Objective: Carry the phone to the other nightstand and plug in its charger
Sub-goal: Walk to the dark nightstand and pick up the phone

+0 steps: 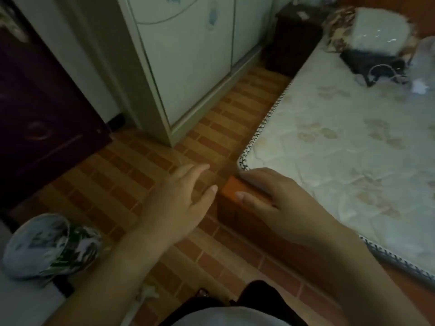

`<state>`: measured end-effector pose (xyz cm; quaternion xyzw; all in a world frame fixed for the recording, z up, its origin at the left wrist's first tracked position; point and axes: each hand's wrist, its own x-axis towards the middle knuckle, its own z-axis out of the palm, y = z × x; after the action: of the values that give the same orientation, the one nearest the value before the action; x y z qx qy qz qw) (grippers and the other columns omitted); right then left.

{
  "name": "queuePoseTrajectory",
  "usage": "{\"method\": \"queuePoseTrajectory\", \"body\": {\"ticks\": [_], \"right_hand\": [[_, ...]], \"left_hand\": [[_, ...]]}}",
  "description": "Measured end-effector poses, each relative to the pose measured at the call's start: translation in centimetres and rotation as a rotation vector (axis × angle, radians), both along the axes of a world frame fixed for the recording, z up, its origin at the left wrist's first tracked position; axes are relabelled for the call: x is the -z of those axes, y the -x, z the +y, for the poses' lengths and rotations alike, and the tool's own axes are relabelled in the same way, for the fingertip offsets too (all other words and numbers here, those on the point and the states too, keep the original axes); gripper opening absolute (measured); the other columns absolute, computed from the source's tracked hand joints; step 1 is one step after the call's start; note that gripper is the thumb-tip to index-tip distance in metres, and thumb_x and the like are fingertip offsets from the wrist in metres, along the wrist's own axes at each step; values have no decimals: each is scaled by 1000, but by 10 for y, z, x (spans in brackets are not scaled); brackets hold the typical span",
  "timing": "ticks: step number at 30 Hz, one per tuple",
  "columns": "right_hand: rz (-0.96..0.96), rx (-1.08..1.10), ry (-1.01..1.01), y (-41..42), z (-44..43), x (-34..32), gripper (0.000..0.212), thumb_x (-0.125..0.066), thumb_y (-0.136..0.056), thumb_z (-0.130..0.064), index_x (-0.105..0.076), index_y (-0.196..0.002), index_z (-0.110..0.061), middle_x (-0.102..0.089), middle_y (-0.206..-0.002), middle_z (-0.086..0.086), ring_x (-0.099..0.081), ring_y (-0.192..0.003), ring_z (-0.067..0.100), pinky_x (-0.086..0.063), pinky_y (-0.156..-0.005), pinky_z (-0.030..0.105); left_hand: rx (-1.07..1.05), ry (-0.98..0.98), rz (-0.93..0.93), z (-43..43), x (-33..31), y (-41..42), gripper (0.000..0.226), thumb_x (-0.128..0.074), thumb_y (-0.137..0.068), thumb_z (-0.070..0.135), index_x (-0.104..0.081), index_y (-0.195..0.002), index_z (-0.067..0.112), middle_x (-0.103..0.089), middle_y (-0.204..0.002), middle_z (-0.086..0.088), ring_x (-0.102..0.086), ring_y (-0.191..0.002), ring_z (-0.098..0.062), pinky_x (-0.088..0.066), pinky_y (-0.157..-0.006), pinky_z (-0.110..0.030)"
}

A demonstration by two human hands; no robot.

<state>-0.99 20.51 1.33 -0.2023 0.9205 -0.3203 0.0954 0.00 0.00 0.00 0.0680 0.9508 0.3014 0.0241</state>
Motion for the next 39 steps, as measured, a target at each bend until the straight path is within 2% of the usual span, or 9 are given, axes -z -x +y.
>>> {"method": "queuePoseTrajectory", "body": {"ticks": [6, 11, 15, 21, 25, 30, 33, 35, 39], "right_hand": [[-45, -100, -52, 72, -31, 17, 57, -39, -81, -63, -48, -126, -29, -49, -128, -11, -43, -100, -2, -38, -82, 20], [-25, -119, 12, 153, -36, 11, 56, -38, -81, -65, -49, -124, -31, -48, -132, -10, -51, -108, 7, -46, -90, 33], [32, -177, 22, 213, -39, 0, 56, -35, -81, -66, -43, -127, -35, -47, -133, -12, -50, -108, 4, -46, -87, 29], [70, -284, 72, 298, -70, -12, 51, -39, -84, -60, -46, -126, -31, -50, -128, -12, -49, -81, -8, -40, -71, 16], [69, -270, 89, 346, -84, -11, 52, -38, -83, -61, -47, -125, -32, -52, -126, -12, -52, -100, 2, -45, -80, 24], [72, -164, 56, 420, -94, -3, 60, -37, -80, -64, -44, -129, -31, -53, -129, -9, -54, -101, 5, -47, -79, 27], [106, -79, 47, 472, -110, 0, 58, -38, -81, -62, -44, -129, -31, -52, -125, -12, -55, -92, 1, -41, -69, 17], [107, -33, 45, 503, -121, 1, 56, -39, -82, -60, -44, -129, -31, -53, -127, -10, -52, -105, 4, -35, -72, 13], [36, 5, 28, 556, -145, 5, 60, -35, -80, -63, -41, -131, -32, -52, -132, -7, -47, -116, 8, -44, -84, 27]], "left_hand": [[-62, -4, -142, -30, 16, 49, 48, -39, -86, 55, -38, -131, 38, -45, -137, 11, -46, -117, -10, -46, -90, -35], [-107, 48, -115, -32, 7, 123, 48, -37, -86, 55, -38, -130, 38, -46, -135, 12, -48, -109, -9, -45, -84, -33], [-179, 59, -102, -34, -8, 179, 45, -37, -85, 57, -41, -126, 42, -49, -131, 13, -46, -107, -6, -46, -82, -30], [-265, 7, -43, -53, -22, 244, 46, -36, -83, 56, -43, -126, 39, -50, -127, 11, -46, -103, -4, -43, -78, -26], [-295, -9, -42, -73, -20, 290, 48, -36, -82, 55, -43, -126, 37, -51, -128, 10, -48, -109, -8, -48, -87, -35], [-229, -61, 10, -91, -8, 373, 50, -36, -80, 56, -43, -126, 37, -50, -127, 12, -44, -106, -2, -46, -81, -27], [-166, -70, 49, -110, -4, 434, 47, -38, -82, 53, -42, -127, 40, -48, -126, 15, -43, -105, 0, -45, -81, -26], [-111, -52, 48, -125, -5, 476, 45, -40, -84, 51, -41, -127, 39, -45, -123, 19, -41, -102, 2, -43, -80, -24], [-3, 3, 40, -155, -7, 552, 42, -42, -86, 50, -41, -127, 39, -41, -119, 23, -38, -99, 5, -35, -72, -13]]}}
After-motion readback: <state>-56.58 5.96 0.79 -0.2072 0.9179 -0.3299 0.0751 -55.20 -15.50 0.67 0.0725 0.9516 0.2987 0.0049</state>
